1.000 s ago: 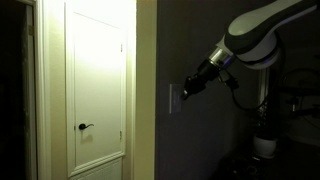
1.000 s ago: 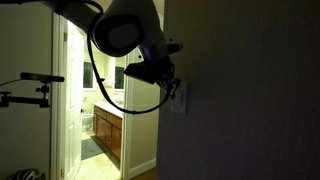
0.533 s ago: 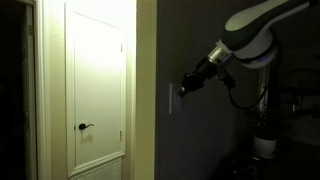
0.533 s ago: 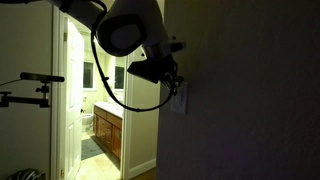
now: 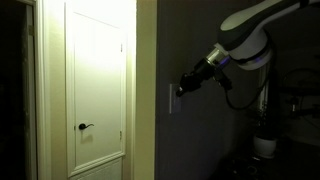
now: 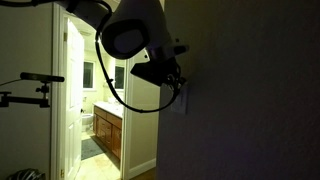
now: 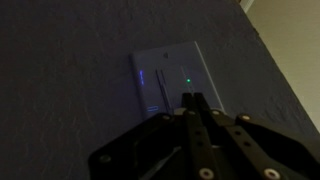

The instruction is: Push the switch

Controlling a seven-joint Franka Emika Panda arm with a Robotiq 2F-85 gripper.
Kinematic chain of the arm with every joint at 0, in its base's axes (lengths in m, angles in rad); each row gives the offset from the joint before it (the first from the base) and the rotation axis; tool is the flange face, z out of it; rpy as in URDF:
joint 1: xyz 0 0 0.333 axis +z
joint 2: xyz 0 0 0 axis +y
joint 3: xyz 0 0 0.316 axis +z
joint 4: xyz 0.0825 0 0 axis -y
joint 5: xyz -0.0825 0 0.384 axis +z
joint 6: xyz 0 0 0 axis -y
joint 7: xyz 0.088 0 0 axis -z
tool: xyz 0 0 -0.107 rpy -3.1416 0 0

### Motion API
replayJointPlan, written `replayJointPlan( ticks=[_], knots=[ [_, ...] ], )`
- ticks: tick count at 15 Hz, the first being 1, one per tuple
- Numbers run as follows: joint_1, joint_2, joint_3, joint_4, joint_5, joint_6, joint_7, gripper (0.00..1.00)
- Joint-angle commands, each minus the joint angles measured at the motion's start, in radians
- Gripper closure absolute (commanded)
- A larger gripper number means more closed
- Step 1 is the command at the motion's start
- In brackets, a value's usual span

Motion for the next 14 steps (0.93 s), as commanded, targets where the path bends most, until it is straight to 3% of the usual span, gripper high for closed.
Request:
replayJointPlan(
  ticks=[1, 8, 14],
  knots=[
    [0.007, 0.041, -0.002, 0.035, 0.067, 0.033, -0.07, 0.93],
    [0.002, 0.007, -0.003, -0.003, 0.083, 0.029, -0.139, 0.94],
    [-0.012, -0.088, -0.016, -0.141, 0.046, -0.043, -0.196, 0.94]
  ],
)
